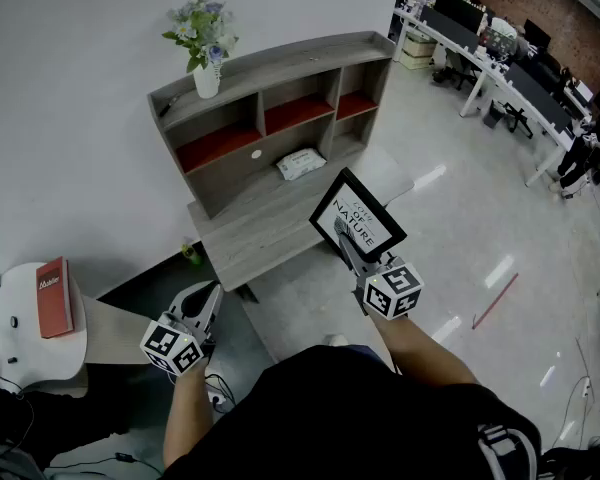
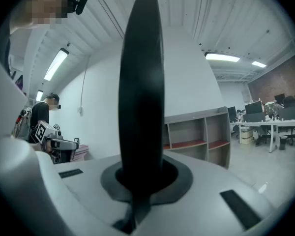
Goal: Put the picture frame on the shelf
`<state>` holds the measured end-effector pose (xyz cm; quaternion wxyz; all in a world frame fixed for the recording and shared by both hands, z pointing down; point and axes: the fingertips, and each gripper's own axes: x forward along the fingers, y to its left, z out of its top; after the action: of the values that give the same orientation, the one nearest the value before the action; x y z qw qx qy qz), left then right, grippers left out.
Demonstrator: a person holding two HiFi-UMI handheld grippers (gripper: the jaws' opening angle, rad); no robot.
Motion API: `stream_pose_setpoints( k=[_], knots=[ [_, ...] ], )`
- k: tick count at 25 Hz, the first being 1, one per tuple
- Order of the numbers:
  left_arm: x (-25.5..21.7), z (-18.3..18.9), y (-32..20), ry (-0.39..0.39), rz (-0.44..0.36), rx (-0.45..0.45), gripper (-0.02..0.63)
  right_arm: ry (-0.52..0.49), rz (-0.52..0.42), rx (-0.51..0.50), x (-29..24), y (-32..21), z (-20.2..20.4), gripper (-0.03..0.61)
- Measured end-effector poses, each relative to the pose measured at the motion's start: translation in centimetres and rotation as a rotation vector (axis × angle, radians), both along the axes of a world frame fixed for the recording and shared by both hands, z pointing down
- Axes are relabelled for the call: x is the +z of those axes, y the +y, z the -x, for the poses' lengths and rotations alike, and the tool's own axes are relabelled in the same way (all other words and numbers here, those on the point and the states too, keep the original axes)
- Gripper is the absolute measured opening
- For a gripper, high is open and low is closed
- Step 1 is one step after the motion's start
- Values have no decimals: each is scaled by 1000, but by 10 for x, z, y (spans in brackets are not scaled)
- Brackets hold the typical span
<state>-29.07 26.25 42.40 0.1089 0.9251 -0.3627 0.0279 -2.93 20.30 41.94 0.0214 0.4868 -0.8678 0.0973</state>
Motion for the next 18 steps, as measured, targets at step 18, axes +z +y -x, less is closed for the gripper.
stream_pose_setpoints(
  k=[18],
  knots=[
    [-2, -42, -36, -42, -2, 29, 20, -51, -12, 50, -5, -68, -51, 23]
  ],
)
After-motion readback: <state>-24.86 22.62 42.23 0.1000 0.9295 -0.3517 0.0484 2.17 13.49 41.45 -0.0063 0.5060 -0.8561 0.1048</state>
